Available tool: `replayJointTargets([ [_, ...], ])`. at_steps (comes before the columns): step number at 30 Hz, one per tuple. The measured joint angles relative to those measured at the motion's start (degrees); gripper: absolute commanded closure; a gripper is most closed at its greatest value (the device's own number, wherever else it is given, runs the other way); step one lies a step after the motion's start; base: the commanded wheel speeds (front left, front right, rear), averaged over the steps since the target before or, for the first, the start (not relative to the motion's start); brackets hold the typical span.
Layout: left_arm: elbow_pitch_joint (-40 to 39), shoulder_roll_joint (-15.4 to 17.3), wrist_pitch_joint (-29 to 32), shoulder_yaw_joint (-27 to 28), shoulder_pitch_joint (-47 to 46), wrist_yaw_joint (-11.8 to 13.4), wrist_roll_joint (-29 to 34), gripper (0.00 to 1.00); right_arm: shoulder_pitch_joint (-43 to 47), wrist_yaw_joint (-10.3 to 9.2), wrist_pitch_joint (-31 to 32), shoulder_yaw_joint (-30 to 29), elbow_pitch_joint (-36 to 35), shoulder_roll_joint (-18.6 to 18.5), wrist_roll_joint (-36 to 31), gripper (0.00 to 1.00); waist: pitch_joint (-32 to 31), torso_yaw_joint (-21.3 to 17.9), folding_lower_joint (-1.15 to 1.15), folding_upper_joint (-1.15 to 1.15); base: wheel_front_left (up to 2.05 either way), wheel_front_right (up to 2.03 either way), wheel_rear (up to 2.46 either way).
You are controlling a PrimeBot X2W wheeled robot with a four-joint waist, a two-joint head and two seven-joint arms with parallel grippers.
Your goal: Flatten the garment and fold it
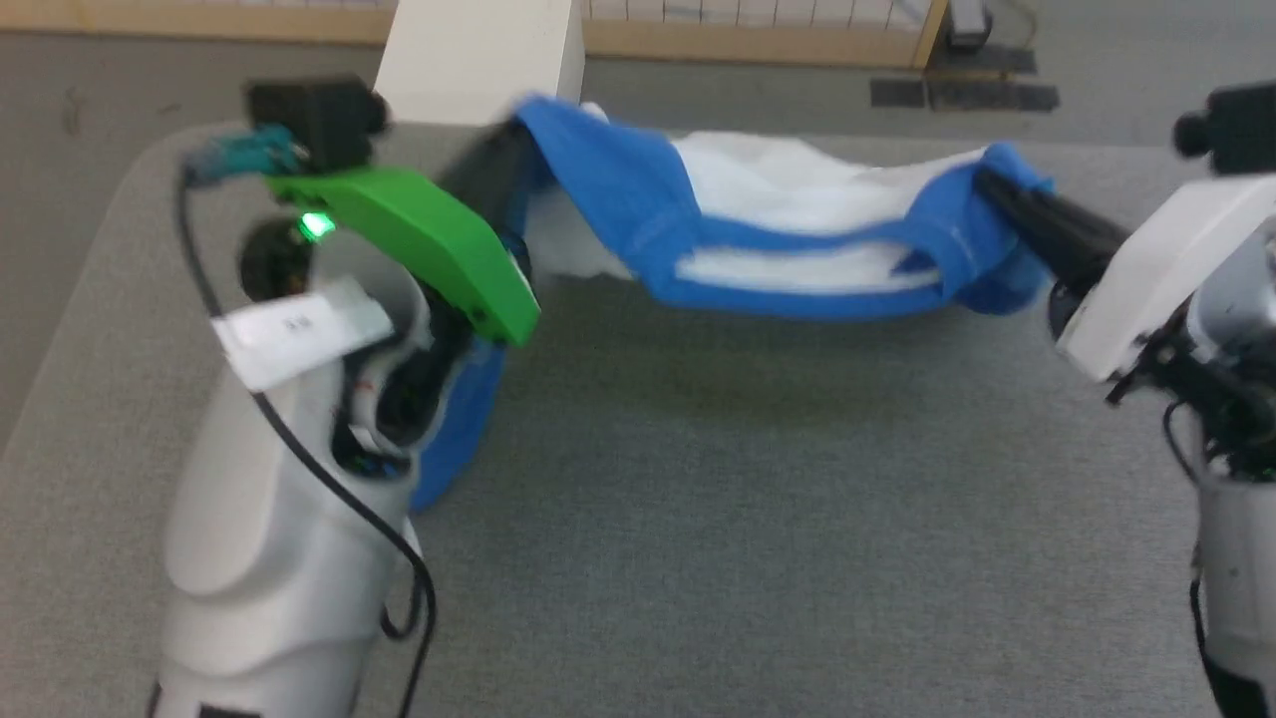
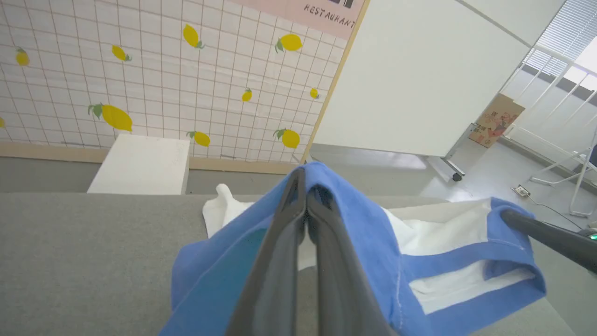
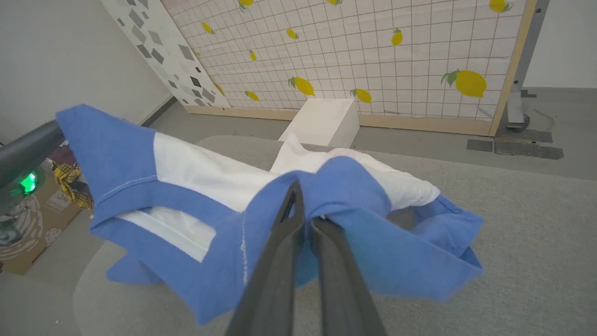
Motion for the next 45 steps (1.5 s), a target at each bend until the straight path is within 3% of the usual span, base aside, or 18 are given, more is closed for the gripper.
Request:
replayJointTargets([
  [8, 2.4, 1.6, -4.3, 2.9, -11.7, -0.5, 1.5, 1.00, -8.4, 0.00, 5.2, -5.4, -2.3, -0.5, 1.6, 1.00, -6.1, -0.9, 0.00, 0.00, 0.00, 0.00, 0.00],
  [17, 6.9, 2.9, -8.2, 3.7, -20.2, -1.2, 4.3, 1.00, -16.0, 0.00, 7.3, -7.4, -2.1, 1.2, 1.5, 1.00, -9.6, -1.4, 0.00, 0.00, 0.00, 0.00, 0.00],
  [31, 20.9, 7.6, -4.3, 2.2, -33.3, -1.5, 8.3, 1.00, -32.3, 0.01, 10.0, -4.9, 6.2, 1.5, -5.1, 1.00, -3.1, -2.5, 0.00, 0.00, 0.00, 0.00, 0.00],
  [38, 26.8, 9.6, -4.3, -0.2, -44.3, -1.3, 13.3, 1.00, -45.0, 0.04, 3.9, -2.9, 14.6, 1.5, -11.8, 1.00, 4.3, -3.6, 0.00, 0.00, 0.00, 0.00, 0.00],
  [45, 30.6, 9.9, -10.2, -1.1, -54.5, 1.5, 18.4, 1.00, -58.3, 0.07, -7.5, -4.0, 24.8, 3.7, -17.7, 1.00, 12.5, -5.0, 0.00, 0.00, 0.00, 0.00, 0.00],
])
